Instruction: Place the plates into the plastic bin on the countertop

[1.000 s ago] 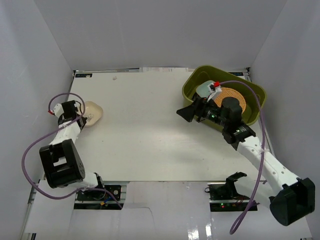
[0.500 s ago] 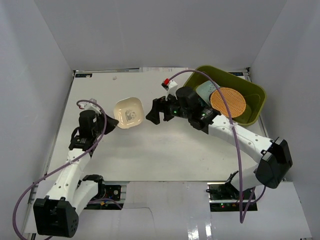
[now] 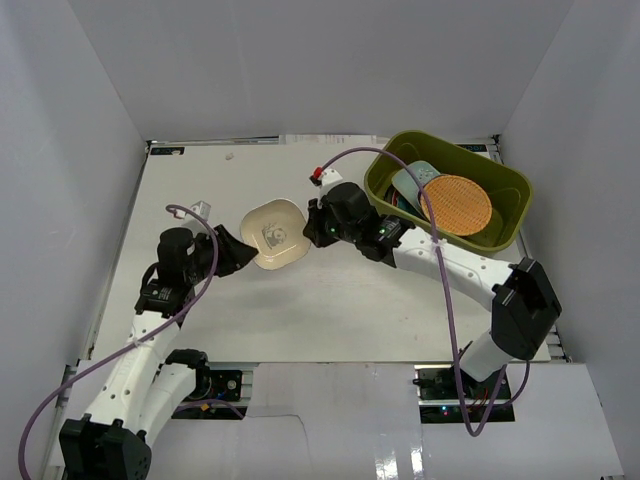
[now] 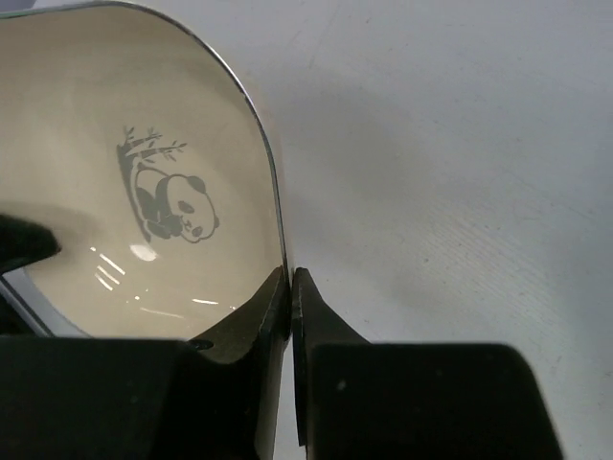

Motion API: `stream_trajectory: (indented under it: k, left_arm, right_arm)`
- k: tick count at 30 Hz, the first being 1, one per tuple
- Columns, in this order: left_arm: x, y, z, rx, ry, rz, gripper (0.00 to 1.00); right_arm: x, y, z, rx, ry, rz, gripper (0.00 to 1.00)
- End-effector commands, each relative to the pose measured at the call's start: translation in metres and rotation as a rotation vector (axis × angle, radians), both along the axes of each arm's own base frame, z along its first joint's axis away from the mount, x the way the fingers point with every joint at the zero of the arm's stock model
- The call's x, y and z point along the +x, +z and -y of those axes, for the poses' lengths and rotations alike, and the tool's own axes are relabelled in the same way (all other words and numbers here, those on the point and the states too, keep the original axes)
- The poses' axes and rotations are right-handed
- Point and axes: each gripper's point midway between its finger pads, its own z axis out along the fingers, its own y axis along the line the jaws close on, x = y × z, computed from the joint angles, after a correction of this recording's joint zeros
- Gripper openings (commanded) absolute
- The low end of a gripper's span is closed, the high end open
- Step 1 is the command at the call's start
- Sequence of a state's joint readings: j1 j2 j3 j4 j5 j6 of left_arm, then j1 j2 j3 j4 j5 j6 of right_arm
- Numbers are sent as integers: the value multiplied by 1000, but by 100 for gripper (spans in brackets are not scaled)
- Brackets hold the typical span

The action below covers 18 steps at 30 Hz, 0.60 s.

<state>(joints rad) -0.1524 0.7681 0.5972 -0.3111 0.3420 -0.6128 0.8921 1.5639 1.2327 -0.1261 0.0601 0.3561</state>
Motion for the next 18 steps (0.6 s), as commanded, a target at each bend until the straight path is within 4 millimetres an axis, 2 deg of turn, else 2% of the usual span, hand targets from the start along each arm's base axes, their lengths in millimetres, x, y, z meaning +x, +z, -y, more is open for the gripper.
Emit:
stream_trajectory:
  k: [1,4,5,6,7,8,10,11,12,13,14,15,16,17,18]
  left_arm:
    - [-13,17,16,-16,-132,55,63]
    - [-22,23,22,-1,-210,81,90]
    - [-26,24,24,-1,-233,82,93]
    - [-32,28,28,-2,-275,105,98]
    - [-34,29,27,-2,-275,113,98]
    - [-39,30,30,-3,-308,130,98]
    - [-45,22,30,5,-321,133,98]
    - [-47,20,29,-2,-314,146,98]
    - [-49,24,30,-7,-320,167,98]
    - [-49,29,31,-6,-325,192,98]
    - [-49,32,31,-7,-327,212,98]
    - [-49,30,31,-5,-324,210,98]
    - [-48,30,31,-5,-324,207,98]
    - [-49,28,32,-8,-338,198,98]
    - [-49,27,33,-9,-344,194,98]
  right_arm:
    - [25,31,12,10,-108,116,8]
    - [46,50,41,23,-192,154,8]
    - [62,64,66,47,-250,171,8]
    - [67,65,78,63,-264,159,8]
    - [75,72,96,82,-298,162,8]
    - [92,87,136,107,-388,186,8]
    - [103,88,180,116,-493,187,8]
    - [113,96,221,121,-596,208,8]
    - [116,94,240,117,-649,208,8]
    - [117,84,260,113,-711,186,8]
    - [120,82,292,117,-796,185,8]
    - [120,77,306,127,-835,173,8]
    - [118,64,319,137,-877,138,8]
    - [117,59,341,149,-928,125,8]
    - [117,54,350,151,-954,113,8]
